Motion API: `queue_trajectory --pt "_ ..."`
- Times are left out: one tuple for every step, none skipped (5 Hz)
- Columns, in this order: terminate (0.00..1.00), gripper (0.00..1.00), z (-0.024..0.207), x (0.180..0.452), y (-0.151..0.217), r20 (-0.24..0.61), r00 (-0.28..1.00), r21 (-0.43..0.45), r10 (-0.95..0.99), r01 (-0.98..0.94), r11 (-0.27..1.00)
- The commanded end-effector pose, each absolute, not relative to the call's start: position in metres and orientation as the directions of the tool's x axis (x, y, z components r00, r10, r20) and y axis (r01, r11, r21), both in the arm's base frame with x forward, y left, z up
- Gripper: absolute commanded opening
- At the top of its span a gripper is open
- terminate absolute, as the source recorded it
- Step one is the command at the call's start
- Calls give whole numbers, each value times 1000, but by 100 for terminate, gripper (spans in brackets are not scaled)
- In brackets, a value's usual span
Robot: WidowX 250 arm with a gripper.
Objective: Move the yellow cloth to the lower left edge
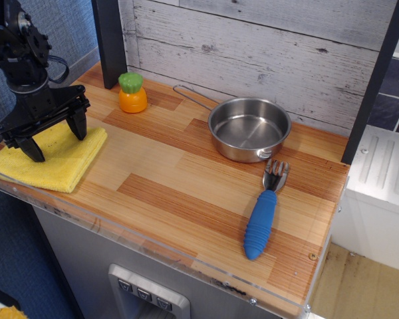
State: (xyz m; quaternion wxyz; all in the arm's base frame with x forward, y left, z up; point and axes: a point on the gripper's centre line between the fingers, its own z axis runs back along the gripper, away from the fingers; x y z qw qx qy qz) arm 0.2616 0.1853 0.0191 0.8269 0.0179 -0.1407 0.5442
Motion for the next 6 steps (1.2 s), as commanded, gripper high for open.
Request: queue_trajectory --pt "0 100 36 268 177 297 371 -152 880 -891 427" --pt "0 100 51 269 172 317 372 -170 872 -883 439" --pt "0 100 65 266 171 339 370 -184 865 -876 446" --pt "0 100 83 263 170 369 365 -195 855 -869 455" --pt "0 100 105 258 177 417 370 -206 830 -851 483" --pt "0 100 105 258 177 417 370 -206 830 -851 483"
